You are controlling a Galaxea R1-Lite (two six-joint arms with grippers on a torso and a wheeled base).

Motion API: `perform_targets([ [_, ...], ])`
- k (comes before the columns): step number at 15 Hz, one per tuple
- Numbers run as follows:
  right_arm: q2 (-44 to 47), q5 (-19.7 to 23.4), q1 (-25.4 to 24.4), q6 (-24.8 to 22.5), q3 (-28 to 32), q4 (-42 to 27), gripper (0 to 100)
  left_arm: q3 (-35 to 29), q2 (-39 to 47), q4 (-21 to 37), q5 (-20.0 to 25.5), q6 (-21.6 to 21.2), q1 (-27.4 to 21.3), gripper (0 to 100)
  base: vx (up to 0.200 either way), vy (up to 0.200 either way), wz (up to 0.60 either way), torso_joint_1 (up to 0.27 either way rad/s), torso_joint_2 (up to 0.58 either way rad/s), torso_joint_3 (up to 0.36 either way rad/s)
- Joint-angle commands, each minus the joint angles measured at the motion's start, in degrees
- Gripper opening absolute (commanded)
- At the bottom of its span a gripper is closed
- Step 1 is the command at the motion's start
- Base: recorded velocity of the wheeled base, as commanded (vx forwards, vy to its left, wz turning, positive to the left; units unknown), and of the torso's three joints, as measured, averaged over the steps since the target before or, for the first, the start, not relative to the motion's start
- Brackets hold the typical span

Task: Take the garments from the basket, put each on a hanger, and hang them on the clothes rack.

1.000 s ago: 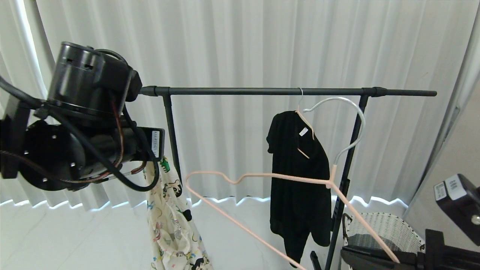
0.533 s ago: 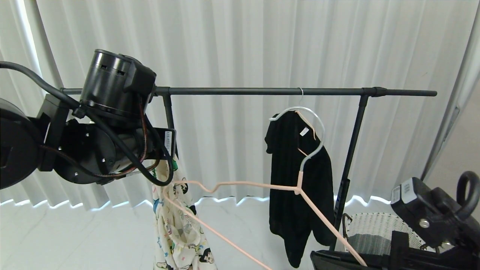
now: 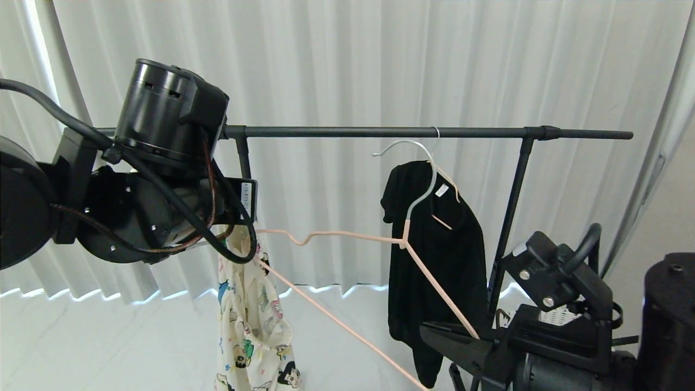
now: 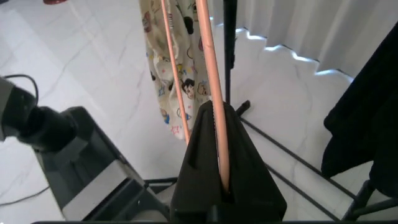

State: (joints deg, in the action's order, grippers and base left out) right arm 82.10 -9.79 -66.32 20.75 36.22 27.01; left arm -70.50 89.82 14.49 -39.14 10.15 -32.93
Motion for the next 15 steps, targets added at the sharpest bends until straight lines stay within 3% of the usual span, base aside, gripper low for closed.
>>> perform_targets([
  [1,3.59,-1.29,0.31,-0.01,1.14,1.81,0,0.27,0.09,0.01,-1.37,0.22,-1.26,0,0.0,0.0,0.0,0.0,0.0,0.0],
  [3,6.49,-4.98,0.31,0.17,3.42,4.01,0,0.27,0.44,0.01,-1.99,1.89,-2.93,0,0.0,0.0,0.0,0.0,0.0,0.0],
  [10,11.94,-4.98,-0.48,0.08,7.64,4.45,0,-2.1,-0.7,0.01,-2.08,1.97,-6.27,0,0.0,0.0,0.0,0.0,0.0,0.0],
  [14,17.56,-5.24,-1.62,0.08,13.09,6.38,0,-5.18,-1.93,0.01,-1.99,1.8,-12.86,0,0.0,0.0,0.0,0.0,0.0,0.0],
  [15,19.41,-5.59,-1.71,0.35,15.37,6.3,0,-5.26,-2.9,0.01,-1.81,1.8,-16.38,0,0.0,0.0,0.0,0.0,0.0,0.0],
])
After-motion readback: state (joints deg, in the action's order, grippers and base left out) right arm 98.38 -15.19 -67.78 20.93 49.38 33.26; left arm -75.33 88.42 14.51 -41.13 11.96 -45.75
